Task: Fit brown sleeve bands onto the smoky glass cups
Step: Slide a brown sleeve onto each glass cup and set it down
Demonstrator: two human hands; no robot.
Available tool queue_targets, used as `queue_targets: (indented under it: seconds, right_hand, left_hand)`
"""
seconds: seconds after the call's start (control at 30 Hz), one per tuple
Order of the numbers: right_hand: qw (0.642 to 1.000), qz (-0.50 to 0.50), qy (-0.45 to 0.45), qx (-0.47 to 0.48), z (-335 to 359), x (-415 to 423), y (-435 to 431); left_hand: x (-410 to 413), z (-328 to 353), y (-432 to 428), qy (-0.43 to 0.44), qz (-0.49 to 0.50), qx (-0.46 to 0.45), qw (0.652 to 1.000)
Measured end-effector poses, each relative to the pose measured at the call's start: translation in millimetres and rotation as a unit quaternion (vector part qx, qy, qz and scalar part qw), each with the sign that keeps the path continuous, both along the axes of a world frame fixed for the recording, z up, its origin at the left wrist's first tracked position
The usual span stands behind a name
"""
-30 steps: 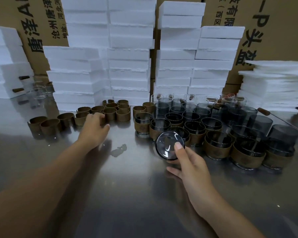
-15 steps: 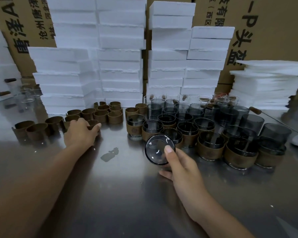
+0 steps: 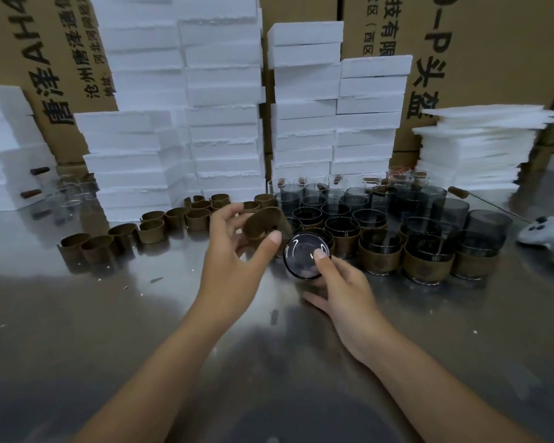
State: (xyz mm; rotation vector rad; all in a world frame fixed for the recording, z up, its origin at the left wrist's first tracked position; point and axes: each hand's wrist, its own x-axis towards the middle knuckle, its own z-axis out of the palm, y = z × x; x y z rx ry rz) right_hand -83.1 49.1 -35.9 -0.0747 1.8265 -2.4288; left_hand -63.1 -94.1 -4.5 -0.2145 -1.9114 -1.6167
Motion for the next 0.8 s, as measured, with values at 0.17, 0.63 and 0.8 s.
queue_targets:
  seconds: [0.17,0.63,0.8]
  right_hand:
    - [0.974,0.079,-0.1,-0.186,8.6,8.6,11.6]
    - [0.961,0.158,-0.092,-0.205,22.9,14.9,12.2]
    - [0.965,0.162,-0.069,-0.196,26.9,20.7,9.6]
  left_hand:
    - [19.2,-6.4,12.0,-0.003,-0.05,-0.034,0.998]
    - [25.4,-7.7,15.1,0.005,-0.118,-0.064,0.991]
    - [28.4,-6.8,18.4,-0.002,-0.124,-0.091,0.988]
